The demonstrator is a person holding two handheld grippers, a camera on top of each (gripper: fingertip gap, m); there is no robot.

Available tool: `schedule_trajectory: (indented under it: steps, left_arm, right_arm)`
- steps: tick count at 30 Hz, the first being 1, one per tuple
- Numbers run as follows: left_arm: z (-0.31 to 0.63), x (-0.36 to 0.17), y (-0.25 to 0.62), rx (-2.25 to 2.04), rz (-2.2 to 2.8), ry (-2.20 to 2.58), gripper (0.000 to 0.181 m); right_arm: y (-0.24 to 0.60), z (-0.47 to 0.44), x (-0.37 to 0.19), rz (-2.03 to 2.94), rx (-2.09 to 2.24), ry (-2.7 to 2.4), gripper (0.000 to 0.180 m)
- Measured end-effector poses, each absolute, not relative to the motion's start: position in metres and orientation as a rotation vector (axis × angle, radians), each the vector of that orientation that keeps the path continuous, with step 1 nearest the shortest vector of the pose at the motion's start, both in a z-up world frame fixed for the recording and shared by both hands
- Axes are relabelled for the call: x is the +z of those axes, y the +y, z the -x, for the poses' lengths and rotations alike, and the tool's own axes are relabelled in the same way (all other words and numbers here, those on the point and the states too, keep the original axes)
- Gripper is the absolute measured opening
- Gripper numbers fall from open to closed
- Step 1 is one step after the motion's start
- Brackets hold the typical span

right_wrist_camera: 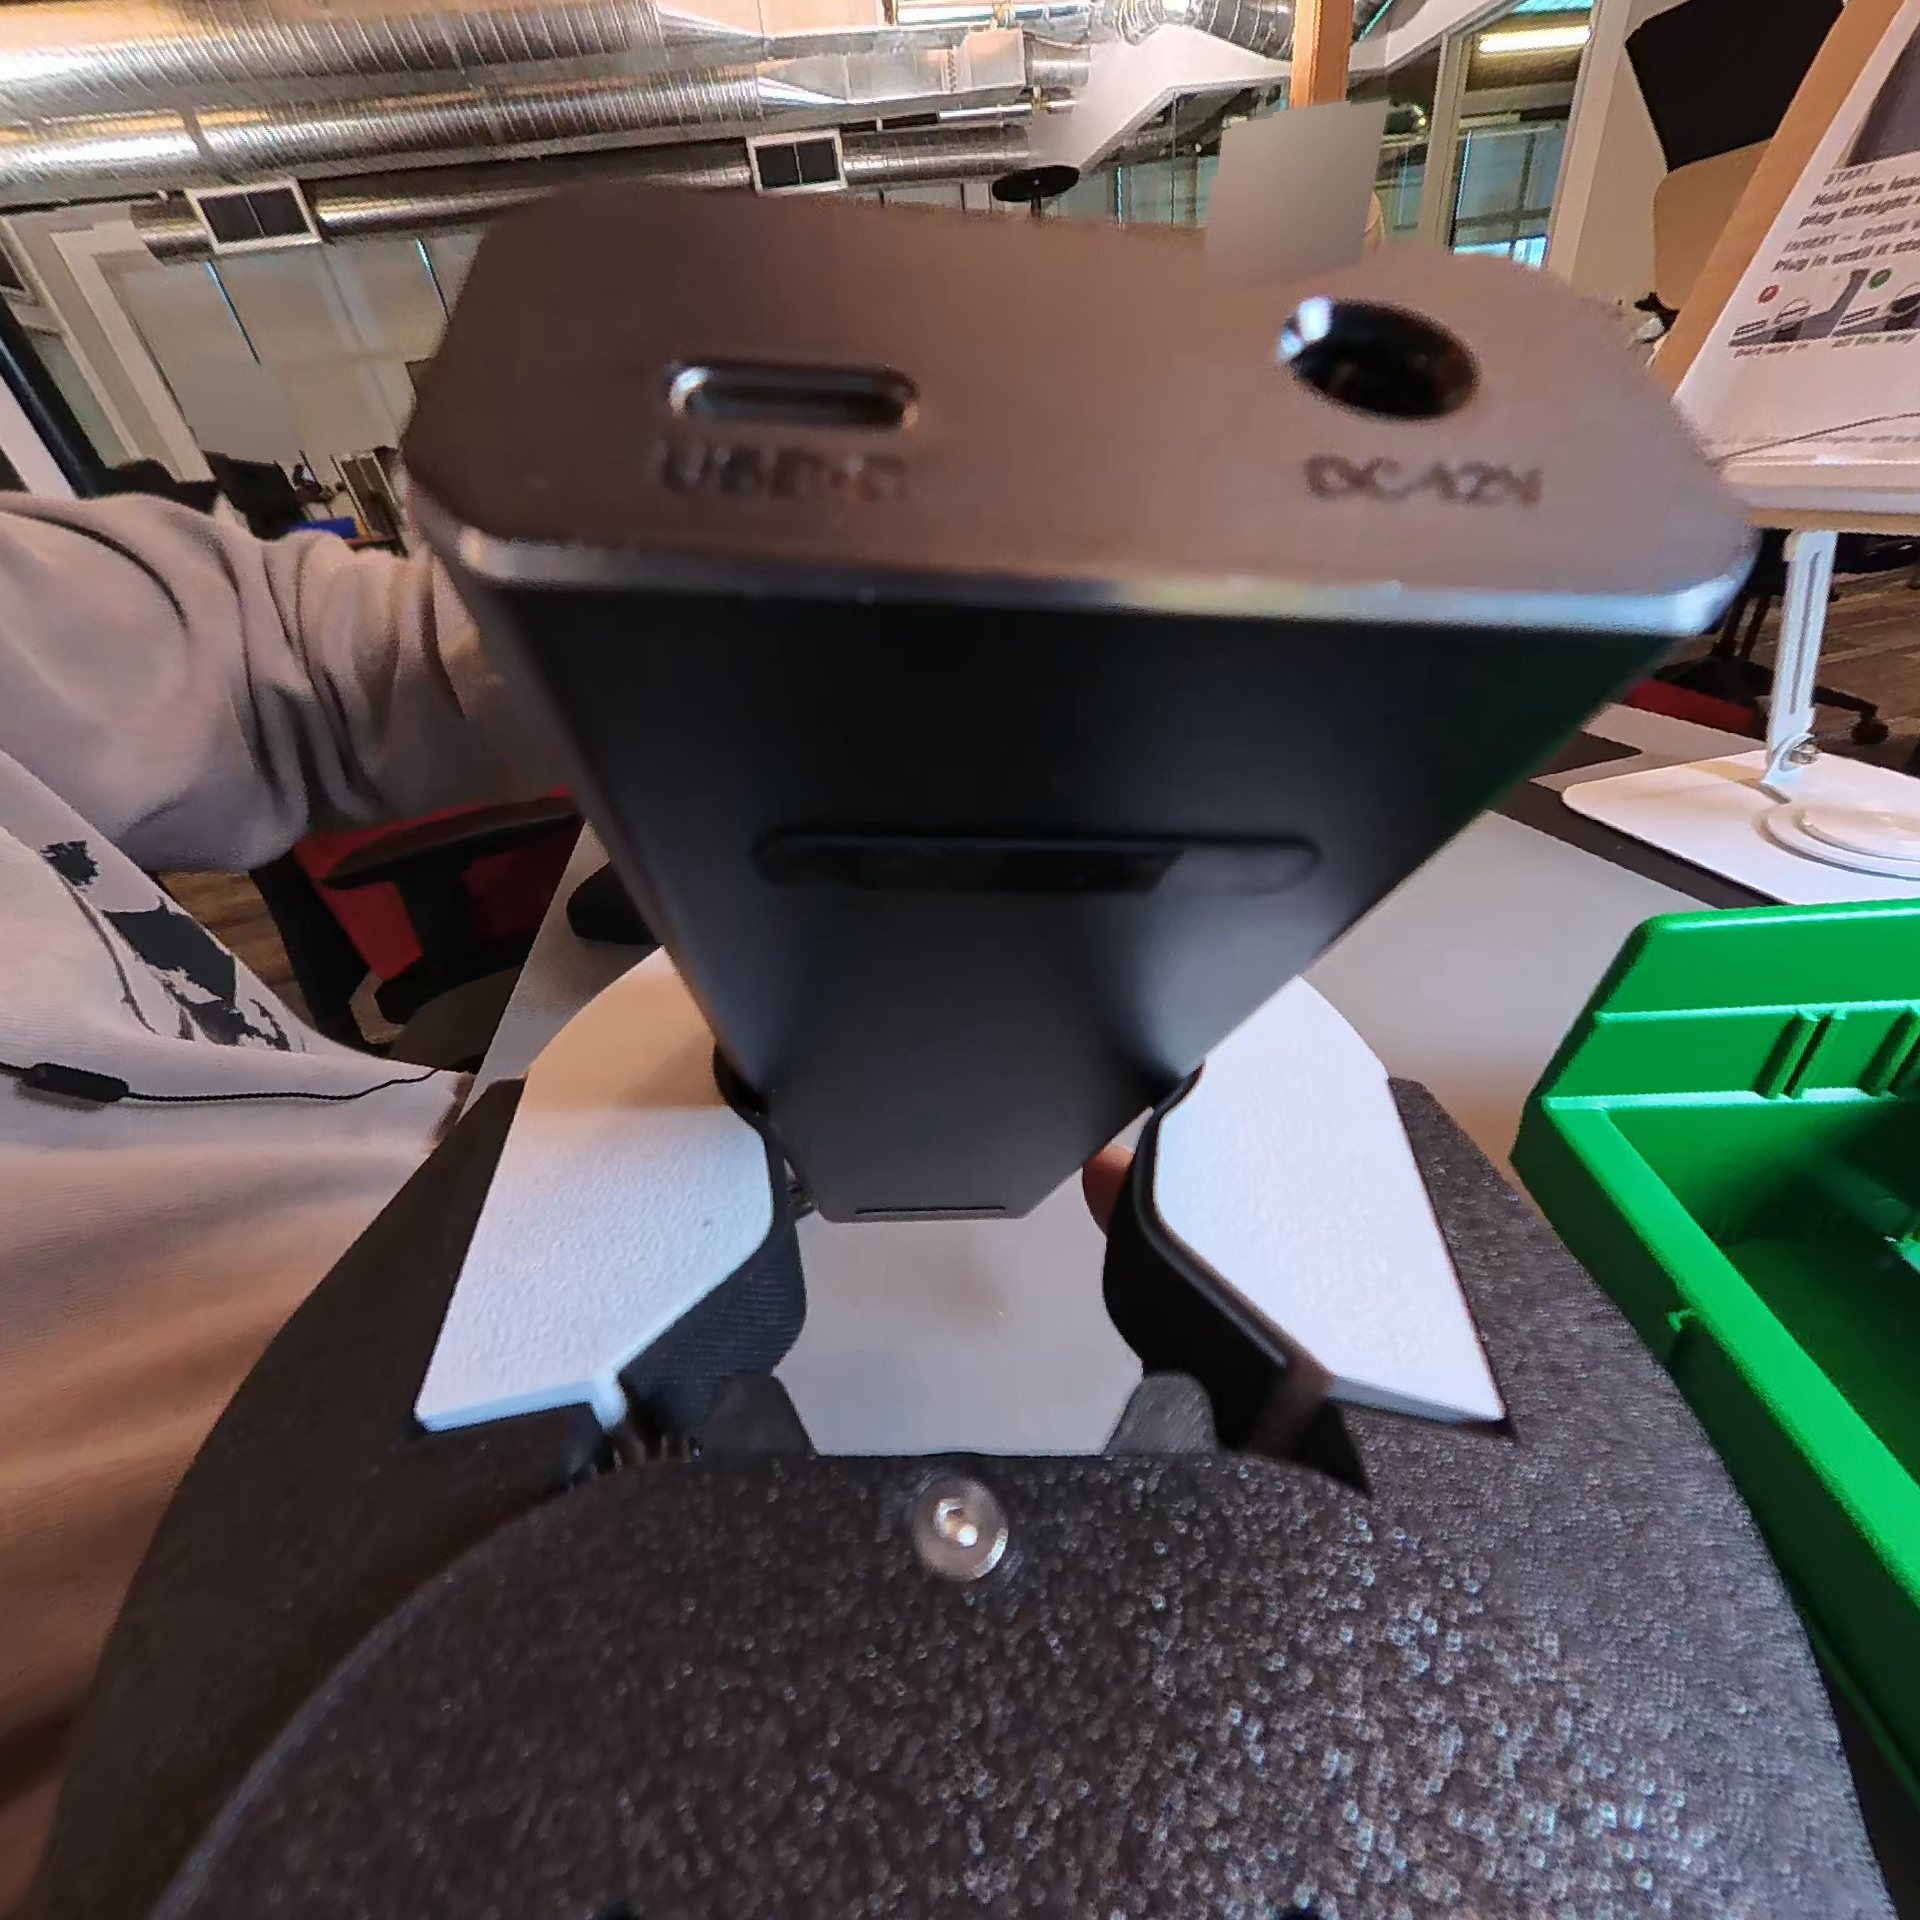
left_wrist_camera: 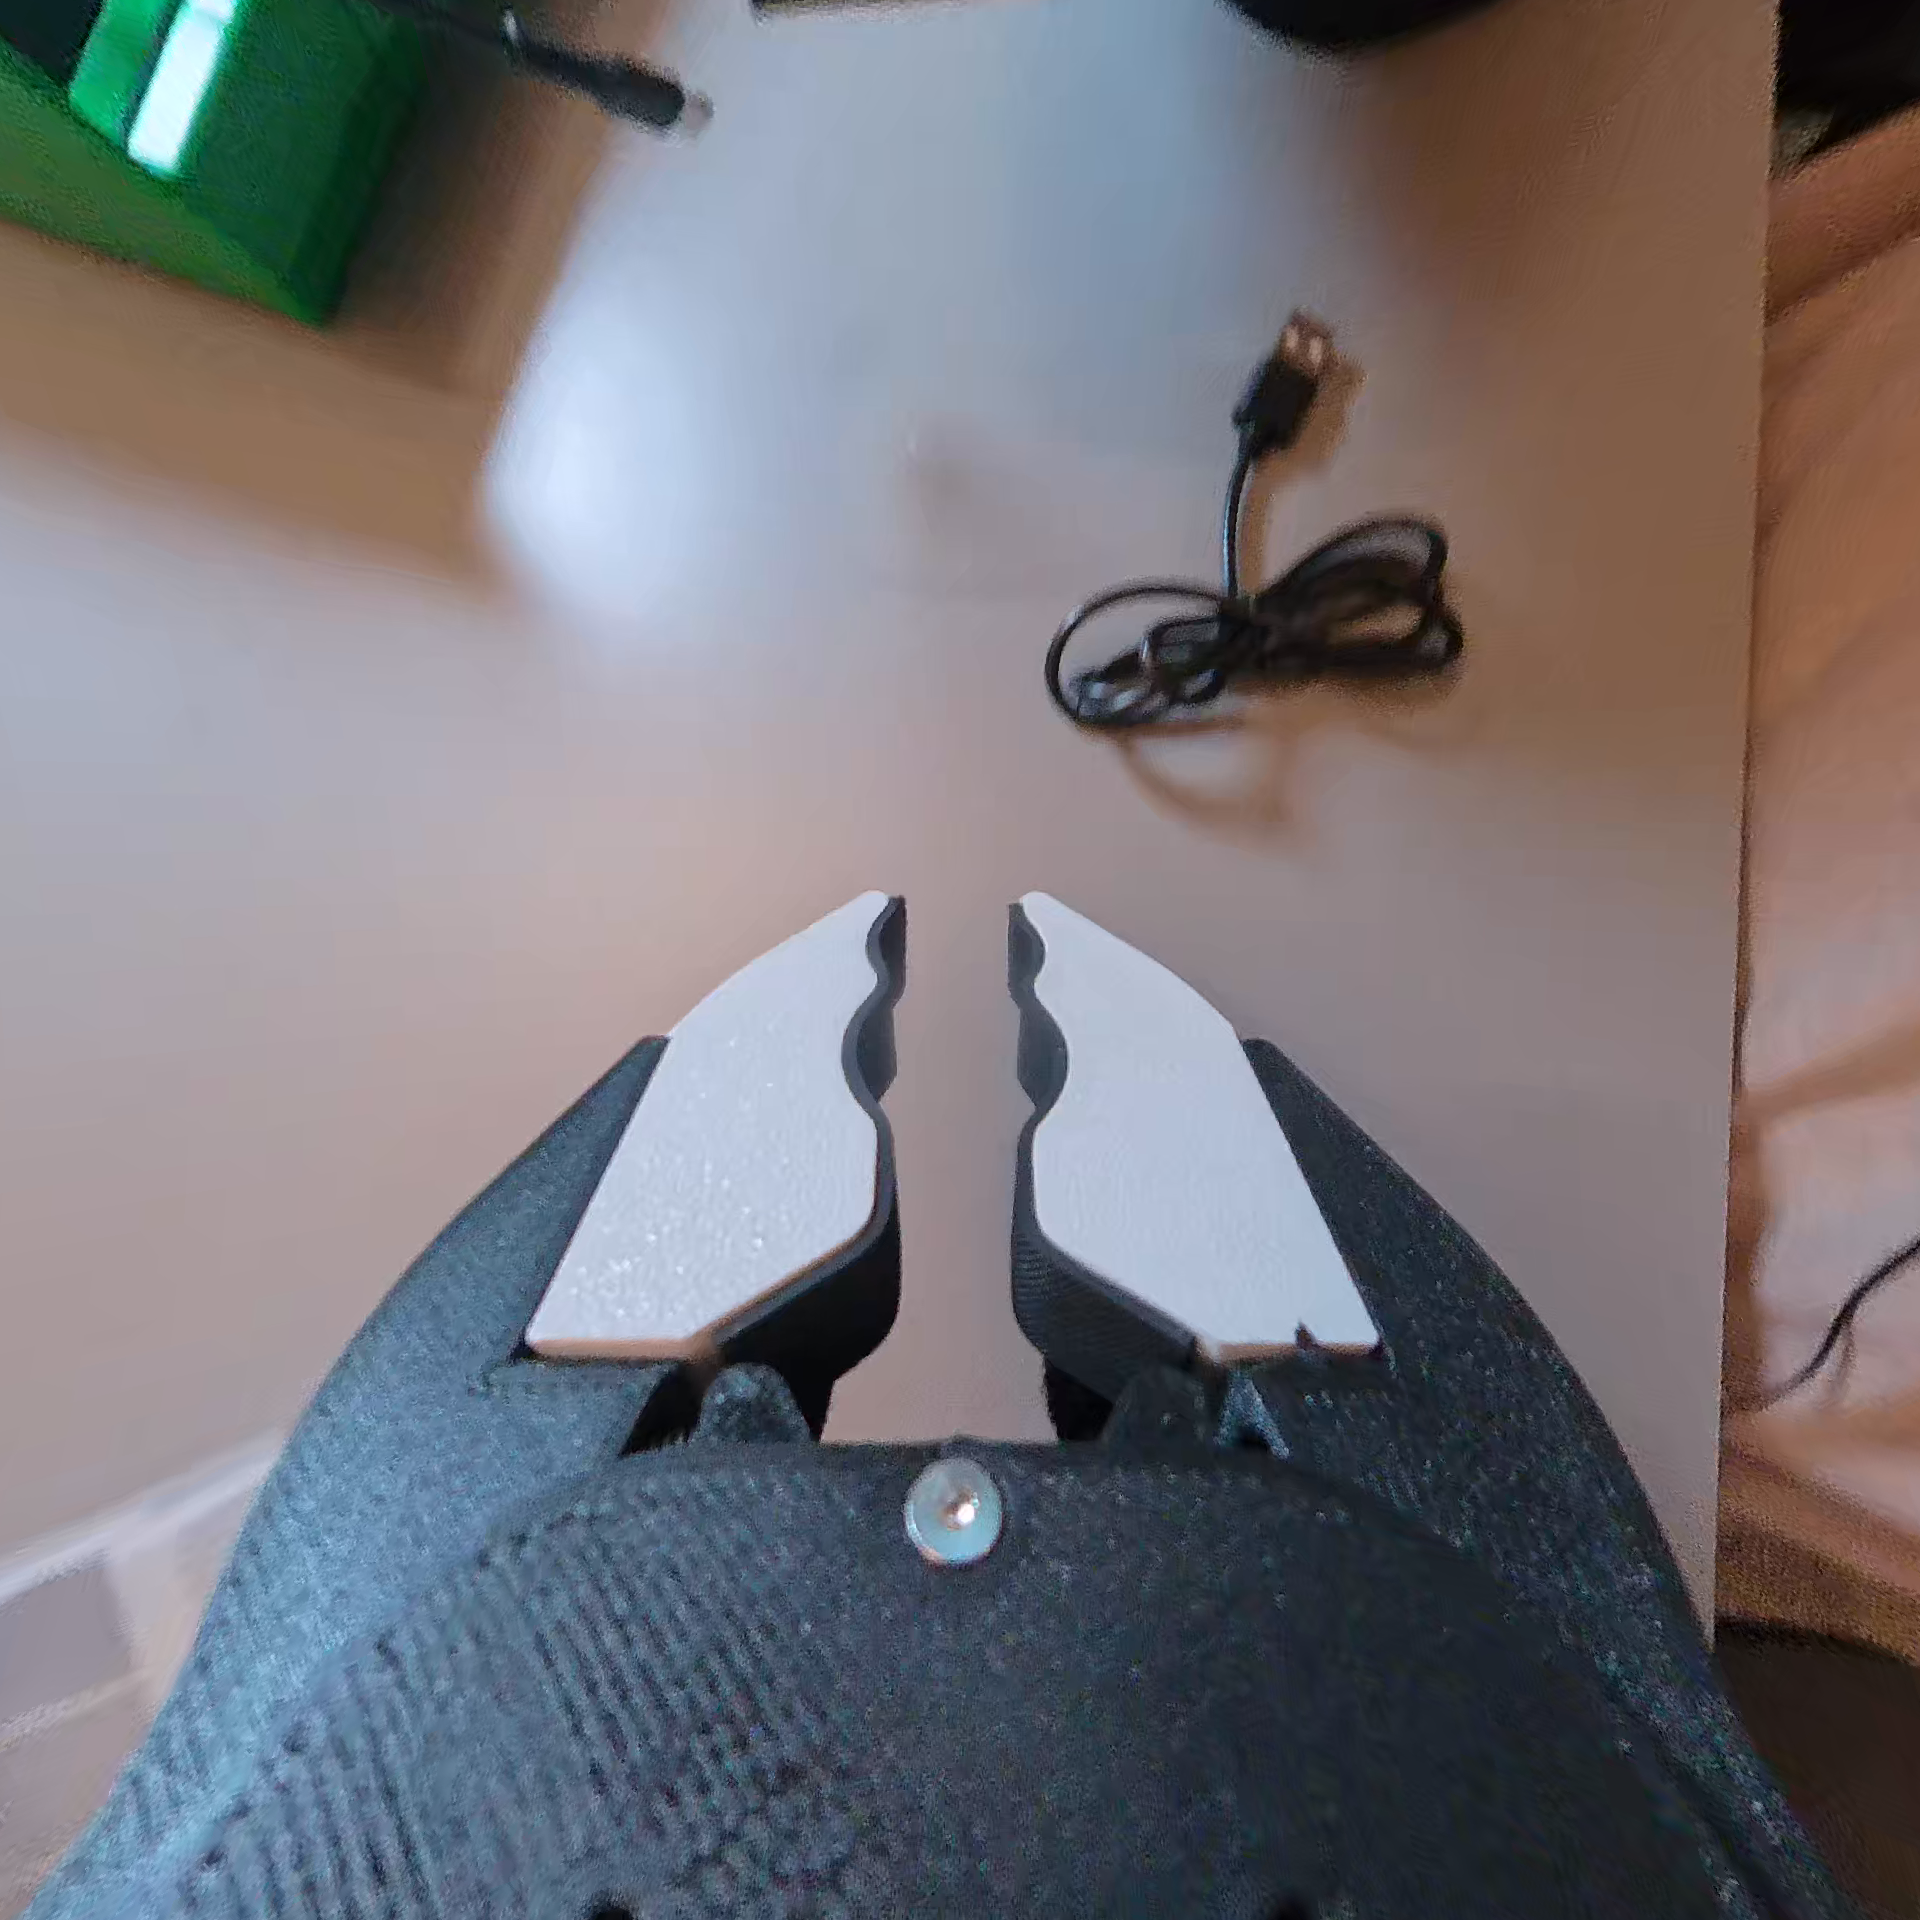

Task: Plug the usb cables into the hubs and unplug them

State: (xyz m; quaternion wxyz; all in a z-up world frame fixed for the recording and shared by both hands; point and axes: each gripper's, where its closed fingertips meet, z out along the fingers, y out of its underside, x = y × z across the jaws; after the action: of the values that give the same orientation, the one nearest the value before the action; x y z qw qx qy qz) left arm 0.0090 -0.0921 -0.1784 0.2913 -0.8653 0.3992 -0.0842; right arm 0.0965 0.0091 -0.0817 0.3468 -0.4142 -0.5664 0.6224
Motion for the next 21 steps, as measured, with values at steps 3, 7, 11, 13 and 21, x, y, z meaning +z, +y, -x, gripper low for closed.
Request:
schedule_trajectory:
  steps: [3, 7, 11, 13, 21]
  left_arm:
    - [-0.05, -0.174, -0.076, -0.358, 2.208, 1.026, 0.019]
    - [-0.112, -0.181, -0.069, -0.432, 2.115, 1.204, 0.021]
    - [-0.136, -0.202, -0.06, -0.383, 2.133, 1.387, 0.022]
    - [-0.139, -0.21, -0.061, -0.409, 2.18, 1.447, 0.022]
    - [-0.146, -0.23, -0.065, -0.402, 2.186, 1.547, 0.014]
  right_arm:
    - [0.015, -0.097, -0.081, 1.083, 1.608, -1.449, 0.072]
    - [0.025, -0.098, -0.08, 1.097, 1.593, -1.423, 0.072]
    - [0.034, -0.098, -0.082, 1.123, 1.575, -1.396, 0.072]
    - [0.037, -0.097, -0.082, 1.131, 1.568, -1.385, 0.072]
    - [0.041, -0.097, -0.082, 1.145, 1.554, -1.364, 0.072]
